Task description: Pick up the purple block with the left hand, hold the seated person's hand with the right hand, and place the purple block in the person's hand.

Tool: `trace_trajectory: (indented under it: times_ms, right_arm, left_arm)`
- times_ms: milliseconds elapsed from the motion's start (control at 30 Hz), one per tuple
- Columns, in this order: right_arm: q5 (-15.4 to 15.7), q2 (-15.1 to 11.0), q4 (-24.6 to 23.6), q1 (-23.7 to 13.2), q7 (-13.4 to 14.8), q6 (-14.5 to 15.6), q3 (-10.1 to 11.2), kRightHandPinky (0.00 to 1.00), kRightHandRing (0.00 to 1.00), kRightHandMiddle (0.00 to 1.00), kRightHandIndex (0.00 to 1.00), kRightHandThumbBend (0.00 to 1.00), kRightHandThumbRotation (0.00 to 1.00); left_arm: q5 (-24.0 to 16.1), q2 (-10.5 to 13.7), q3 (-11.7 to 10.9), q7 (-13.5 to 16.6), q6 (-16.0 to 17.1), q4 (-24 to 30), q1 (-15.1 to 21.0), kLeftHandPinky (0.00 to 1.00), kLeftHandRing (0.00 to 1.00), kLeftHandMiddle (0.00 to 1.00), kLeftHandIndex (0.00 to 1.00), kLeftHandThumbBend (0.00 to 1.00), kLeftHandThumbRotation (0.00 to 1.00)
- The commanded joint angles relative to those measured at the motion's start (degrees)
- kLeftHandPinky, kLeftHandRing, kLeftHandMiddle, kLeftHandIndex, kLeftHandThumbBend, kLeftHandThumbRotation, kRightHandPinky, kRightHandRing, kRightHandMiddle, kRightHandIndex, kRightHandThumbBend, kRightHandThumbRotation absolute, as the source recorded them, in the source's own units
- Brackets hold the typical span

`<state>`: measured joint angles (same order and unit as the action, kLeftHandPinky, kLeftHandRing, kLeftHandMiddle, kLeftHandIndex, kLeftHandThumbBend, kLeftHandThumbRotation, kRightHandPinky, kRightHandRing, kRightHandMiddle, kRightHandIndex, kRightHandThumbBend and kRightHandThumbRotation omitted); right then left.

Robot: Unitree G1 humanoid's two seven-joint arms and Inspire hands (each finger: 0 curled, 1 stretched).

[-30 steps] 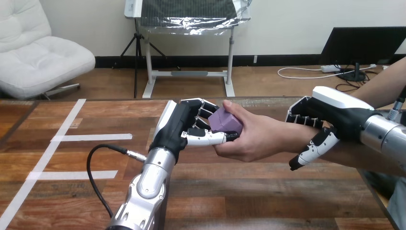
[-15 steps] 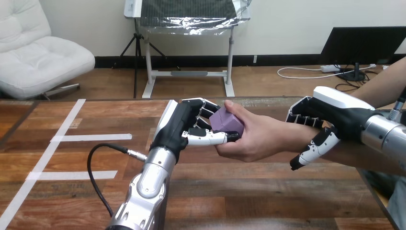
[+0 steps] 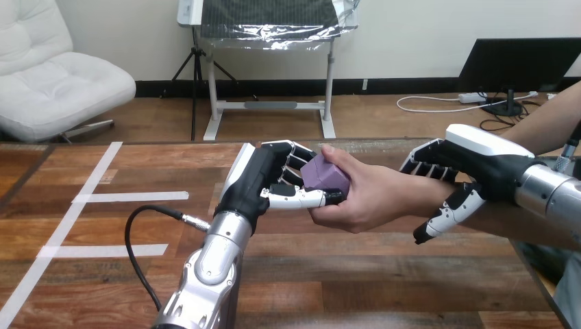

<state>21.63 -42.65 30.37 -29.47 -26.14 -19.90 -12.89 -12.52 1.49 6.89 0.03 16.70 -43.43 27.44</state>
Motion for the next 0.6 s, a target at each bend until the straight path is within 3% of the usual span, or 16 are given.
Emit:
trace_trajectory:
  times_ms: [0,100,567]
  right_arm:
    - [-0.33,0.49,-0.14,-0.52,0.42,-1.37,0.62,0.53,0.6,0.64,0.67,0.91,0.16]
    - [-0.33,0.46,0.2,-0.5,0.63,-1.86,0.7,0.53,0.6,0.64,0.66,0.92,0.16]
    - [-0.04,0.0,0.49,-0.34,0.24,-2.18,0.72,0.53,0.61,0.66,0.68,0.91,0.19]
  left_arm:
    - [0.7,-0.26,0.17,-0.37,1.31,3.18,1.03,0.52,0.57,0.59,0.61,0.65,0.52]
    - [0.81,-0.09,0.15,-0.32,1.7,3.03,0.92,0.55,0.6,0.63,0.65,0.66,0.64]
    - [0.57,0.28,-0.15,1.0,2.13,2.23,0.58,0.59,0.66,0.69,0.72,0.71,0.91]
